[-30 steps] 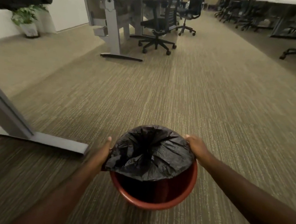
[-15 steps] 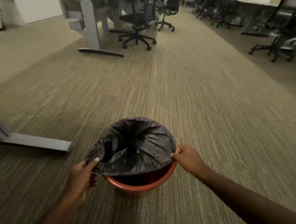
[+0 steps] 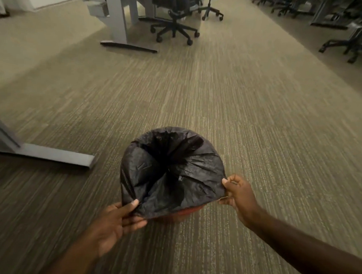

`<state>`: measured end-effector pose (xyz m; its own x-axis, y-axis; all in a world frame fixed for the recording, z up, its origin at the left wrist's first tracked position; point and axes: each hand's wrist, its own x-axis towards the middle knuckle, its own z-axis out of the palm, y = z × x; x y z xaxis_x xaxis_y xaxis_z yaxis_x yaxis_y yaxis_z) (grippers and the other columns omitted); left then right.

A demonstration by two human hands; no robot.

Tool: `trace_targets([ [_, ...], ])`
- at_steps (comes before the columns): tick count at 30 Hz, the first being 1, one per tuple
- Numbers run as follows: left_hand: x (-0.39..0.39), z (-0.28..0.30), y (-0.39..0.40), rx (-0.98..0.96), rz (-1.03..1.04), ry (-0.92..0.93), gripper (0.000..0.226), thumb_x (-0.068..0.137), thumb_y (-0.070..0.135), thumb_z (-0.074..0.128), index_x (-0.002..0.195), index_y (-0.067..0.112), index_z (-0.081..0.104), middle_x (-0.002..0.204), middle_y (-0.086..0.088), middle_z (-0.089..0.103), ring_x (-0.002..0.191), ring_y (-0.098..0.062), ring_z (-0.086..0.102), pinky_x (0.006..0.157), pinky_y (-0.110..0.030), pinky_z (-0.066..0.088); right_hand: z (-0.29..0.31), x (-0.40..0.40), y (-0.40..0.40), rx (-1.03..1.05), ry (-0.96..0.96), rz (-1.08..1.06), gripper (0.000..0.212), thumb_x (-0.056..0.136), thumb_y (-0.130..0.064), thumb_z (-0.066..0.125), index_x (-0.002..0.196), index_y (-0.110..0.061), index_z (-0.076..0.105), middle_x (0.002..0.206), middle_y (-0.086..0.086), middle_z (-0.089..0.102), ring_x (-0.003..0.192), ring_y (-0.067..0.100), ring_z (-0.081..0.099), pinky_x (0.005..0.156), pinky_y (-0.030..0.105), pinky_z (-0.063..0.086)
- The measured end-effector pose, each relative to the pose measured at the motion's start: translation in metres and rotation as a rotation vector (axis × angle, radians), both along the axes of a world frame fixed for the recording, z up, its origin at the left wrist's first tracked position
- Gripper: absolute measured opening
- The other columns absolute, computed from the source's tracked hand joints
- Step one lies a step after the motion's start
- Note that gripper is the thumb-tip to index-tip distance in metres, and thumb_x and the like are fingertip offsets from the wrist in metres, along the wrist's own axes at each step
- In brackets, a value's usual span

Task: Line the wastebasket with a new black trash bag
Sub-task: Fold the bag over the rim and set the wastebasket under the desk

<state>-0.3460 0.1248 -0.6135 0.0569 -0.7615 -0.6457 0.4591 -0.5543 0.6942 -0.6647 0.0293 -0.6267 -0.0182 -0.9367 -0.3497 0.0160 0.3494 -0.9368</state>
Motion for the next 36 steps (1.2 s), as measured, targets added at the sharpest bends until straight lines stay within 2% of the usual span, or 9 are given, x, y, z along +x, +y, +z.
trace_targets([
  [5, 0.023, -0.011, -0.001, 0.099, -0.241, -0.210, 0.015, 0.090, 0.001, 0.061, 0.103, -0.006, 0.062, 0.077, -0.022, 0.076, 0.057, -0.027, 0.074, 0.047, -0.033, 0.060, -0.022, -0.001, 0.005, 0.037, 0.205, 0.106, 0.013, 0.103, -0.009, 0.049, 0.092, -0.003, 0.054, 0.072, 0.016, 0.071, 0.056, 0.024, 0.069, 0.051, 0.036, 0.056],
  [14, 0.033, -0.064, -0.041, 0.101, -0.068, -0.521, 0.021, 0.100, 0.011, 0.050, 0.117, 0.000, 0.056, 0.069, -0.017, 0.068, 0.038, -0.017, 0.066, 0.034, -0.023, 0.050, -0.045, 0.006, -0.016, 0.224, 0.472, 0.288, 0.019, 0.106, -0.014, 0.042, 0.114, 0.000, 0.053, 0.081, 0.026, 0.075, 0.060, 0.031, 0.071, 0.051, 0.035, 0.058],
  [18, 0.032, -0.073, -0.044, 0.252, -0.213, -0.449, 0.040, 0.102, 0.030, 0.046, 0.130, 0.002, 0.052, 0.079, -0.018, 0.069, 0.060, -0.029, 0.067, 0.054, -0.031, 0.053, -0.044, 0.004, -0.025, 0.253, 0.483, 0.368, 0.023, 0.107, -0.016, 0.038, 0.110, -0.010, 0.060, 0.090, 0.017, 0.074, 0.076, 0.035, 0.074, 0.059, 0.039, 0.061],
  [21, 0.058, -0.065, -0.041, 0.345, -0.385, -0.502, 0.062, 0.093, 0.036, 0.063, 0.145, 0.020, 0.032, 0.091, -0.022, 0.070, 0.060, -0.031, 0.068, 0.056, -0.033, 0.051, -0.040, -0.002, -0.044, 0.117, 0.453, 0.123, 0.019, 0.103, -0.013, 0.044, 0.112, -0.010, 0.061, 0.107, 0.020, 0.071, 0.093, 0.038, 0.071, 0.080, 0.053, 0.062],
  [23, 0.083, -0.054, -0.051, 0.262, -0.329, -0.728, 0.078, 0.089, 0.021, 0.069, 0.152, 0.020, 0.023, 0.093, -0.022, 0.070, 0.056, -0.029, 0.063, 0.051, -0.031, 0.047, -0.019, -0.002, -0.059, -0.026, 0.342, -0.106, 0.017, 0.101, -0.011, 0.046, 0.110, -0.011, 0.061, 0.112, 0.021, 0.068, 0.092, 0.030, 0.067, 0.085, 0.050, 0.060],
  [26, 0.091, -0.025, -0.071, -0.070, -0.029, -0.968, 0.045, 0.091, 0.007, 0.060, 0.135, 0.013, 0.050, 0.088, -0.015, 0.069, 0.058, -0.027, 0.063, 0.049, -0.031, 0.049, 0.024, 0.005, -0.077, -0.161, 0.262, -0.117, 0.021, 0.100, -0.024, 0.054, 0.108, -0.009, 0.066, 0.104, 0.017, 0.070, 0.085, 0.024, 0.065, 0.075, 0.040, 0.057],
  [28, 0.073, -0.001, -0.081, -0.222, 0.095, -0.870, 0.024, 0.096, 0.024, 0.057, 0.112, 0.008, 0.065, 0.079, -0.010, 0.069, 0.053, -0.024, 0.061, 0.047, -0.030, 0.051, 0.042, 0.014, -0.083, -0.182, 0.359, 0.018, 0.027, 0.095, -0.032, 0.062, 0.103, -0.007, 0.069, 0.094, 0.010, 0.073, 0.081, 0.022, 0.068, 0.070, 0.037, 0.057],
  [30, 0.053, 0.017, -0.087, -0.229, 0.075, -0.781, 0.037, 0.093, 0.045, 0.058, 0.095, 0.010, 0.069, 0.076, -0.009, 0.069, 0.056, -0.026, 0.065, 0.050, -0.035, 0.056, 0.047, 0.024, -0.087, -0.152, 0.474, 0.110, 0.021, 0.090, -0.028, 0.069, 0.098, -0.009, 0.070, 0.091, 0.007, 0.074, 0.081, 0.021, 0.070, 0.070, 0.038, 0.058],
  [36, 0.031, 0.022, -0.087, -0.113, -0.119, -0.800, 0.037, 0.081, 0.020, 0.076, 0.115, 0.013, 0.064, 0.102, -0.013, 0.070, 0.083, -0.029, 0.070, 0.067, -0.050, 0.063, 0.035, 0.025, -0.093, 0.016, 0.625, 0.196, 0.019, 0.084, -0.003, 0.069, 0.103, -0.008, 0.068, 0.097, 0.017, 0.075, 0.085, 0.028, 0.074, 0.065, 0.040, 0.062],
])
